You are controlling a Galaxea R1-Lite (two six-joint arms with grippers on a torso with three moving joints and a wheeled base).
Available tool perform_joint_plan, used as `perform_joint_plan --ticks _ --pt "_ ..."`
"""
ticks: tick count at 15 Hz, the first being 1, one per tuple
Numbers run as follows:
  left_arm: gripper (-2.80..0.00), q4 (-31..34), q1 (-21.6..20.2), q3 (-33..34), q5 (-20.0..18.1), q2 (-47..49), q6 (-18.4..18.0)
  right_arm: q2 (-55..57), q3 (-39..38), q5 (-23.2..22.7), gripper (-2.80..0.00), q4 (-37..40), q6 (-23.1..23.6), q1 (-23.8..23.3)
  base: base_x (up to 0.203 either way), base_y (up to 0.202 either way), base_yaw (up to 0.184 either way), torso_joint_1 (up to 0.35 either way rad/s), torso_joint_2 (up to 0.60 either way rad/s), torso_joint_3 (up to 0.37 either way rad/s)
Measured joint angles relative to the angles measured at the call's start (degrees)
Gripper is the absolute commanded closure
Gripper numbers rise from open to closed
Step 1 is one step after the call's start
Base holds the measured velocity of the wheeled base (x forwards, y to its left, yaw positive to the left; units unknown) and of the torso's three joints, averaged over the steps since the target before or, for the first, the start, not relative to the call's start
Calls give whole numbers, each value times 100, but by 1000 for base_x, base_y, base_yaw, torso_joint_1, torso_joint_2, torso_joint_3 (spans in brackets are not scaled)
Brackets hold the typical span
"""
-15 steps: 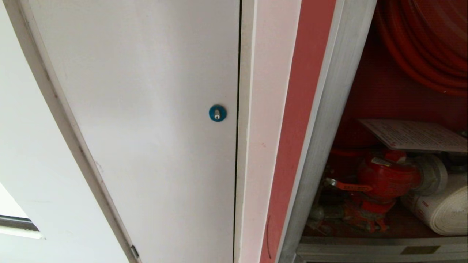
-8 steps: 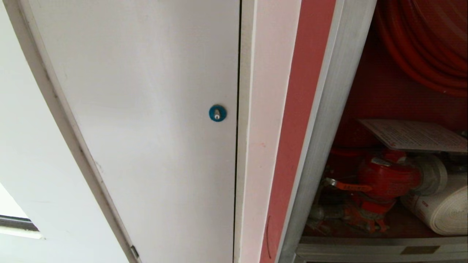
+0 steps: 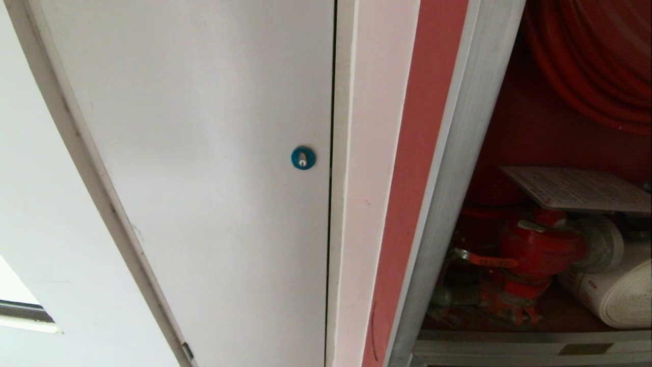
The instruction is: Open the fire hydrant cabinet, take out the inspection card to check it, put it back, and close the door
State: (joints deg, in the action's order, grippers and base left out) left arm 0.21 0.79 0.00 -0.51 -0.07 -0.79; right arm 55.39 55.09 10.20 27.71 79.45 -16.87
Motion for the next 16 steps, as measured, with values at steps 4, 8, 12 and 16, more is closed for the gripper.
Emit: perform_joint_plan --ticks 4,8,12,16 --pt "0 -2 -2 0 -1 0 0 348 -162 -1621 0 -355 679 -1315 0 0 0 0 0 0" --pt "0 1 -1 0 0 0 2 555 -212 -3338 -280 -861 1582 -2479 0 0 0 0 0 0" --pt "0 -2 -2 0 0 0 0 677 -297 -3902 -280 -1355 1708 -2690 0 0 0 0 0 0" --pt "0 6 -2 0 -4 0 0 1060 -302 -3954 -280 -2100 1370 -2215 0 0 0 0 0 0"
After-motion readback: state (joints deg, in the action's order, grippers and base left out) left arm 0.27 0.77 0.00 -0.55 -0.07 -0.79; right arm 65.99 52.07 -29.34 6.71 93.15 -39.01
